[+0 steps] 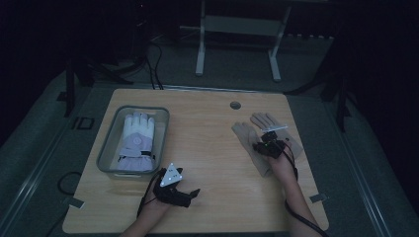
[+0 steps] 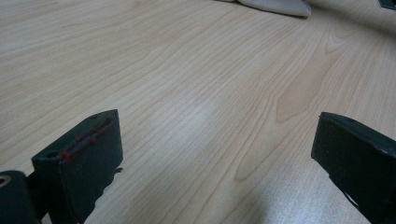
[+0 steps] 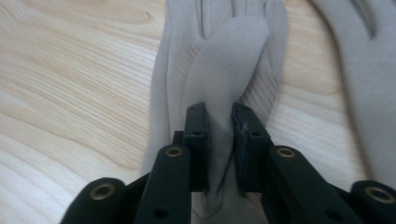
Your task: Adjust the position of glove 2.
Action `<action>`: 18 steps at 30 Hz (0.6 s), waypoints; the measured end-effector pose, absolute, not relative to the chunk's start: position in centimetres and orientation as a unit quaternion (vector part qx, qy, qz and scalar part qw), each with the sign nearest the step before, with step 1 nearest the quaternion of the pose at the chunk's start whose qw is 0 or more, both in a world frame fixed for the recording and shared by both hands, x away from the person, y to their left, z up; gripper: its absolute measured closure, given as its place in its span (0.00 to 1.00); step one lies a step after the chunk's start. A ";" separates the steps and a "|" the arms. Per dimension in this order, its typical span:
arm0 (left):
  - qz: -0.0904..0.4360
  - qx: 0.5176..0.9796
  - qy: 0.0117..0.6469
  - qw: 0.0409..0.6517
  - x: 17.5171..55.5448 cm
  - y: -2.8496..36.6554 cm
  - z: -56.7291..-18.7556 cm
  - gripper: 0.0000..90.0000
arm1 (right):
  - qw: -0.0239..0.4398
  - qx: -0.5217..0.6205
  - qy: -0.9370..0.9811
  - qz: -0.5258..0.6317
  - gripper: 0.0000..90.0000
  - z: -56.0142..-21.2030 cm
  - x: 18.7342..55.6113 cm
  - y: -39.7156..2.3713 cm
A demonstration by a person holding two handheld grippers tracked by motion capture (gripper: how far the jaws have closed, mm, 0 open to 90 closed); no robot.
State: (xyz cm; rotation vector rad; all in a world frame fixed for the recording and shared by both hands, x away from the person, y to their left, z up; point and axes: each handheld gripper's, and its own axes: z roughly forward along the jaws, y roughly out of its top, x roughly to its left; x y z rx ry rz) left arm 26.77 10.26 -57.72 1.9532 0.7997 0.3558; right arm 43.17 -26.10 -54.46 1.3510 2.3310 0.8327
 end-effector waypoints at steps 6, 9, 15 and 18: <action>0.146 0.803 0.326 0.478 26.8 10.1 -57.7 0.03 | 0.134 0.493 0.791 0.336 0.88 -53.6 42.3 -25.2; 0.149 0.804 0.326 0.475 26.8 10.1 -57.7 0.03 | 0.136 0.483 0.790 0.351 0.89 -52.7 41.8 -23.8; 0.153 0.802 0.326 0.477 26.7 10.1 -57.7 0.03 | 0.124 0.459 0.787 0.394 0.89 -50.7 41.1 -20.1; 0.155 0.802 0.324 0.477 26.6 10.1 -57.7 0.03 | 0.123 0.450 0.779 0.419 0.89 -49.5 41.0 -18.6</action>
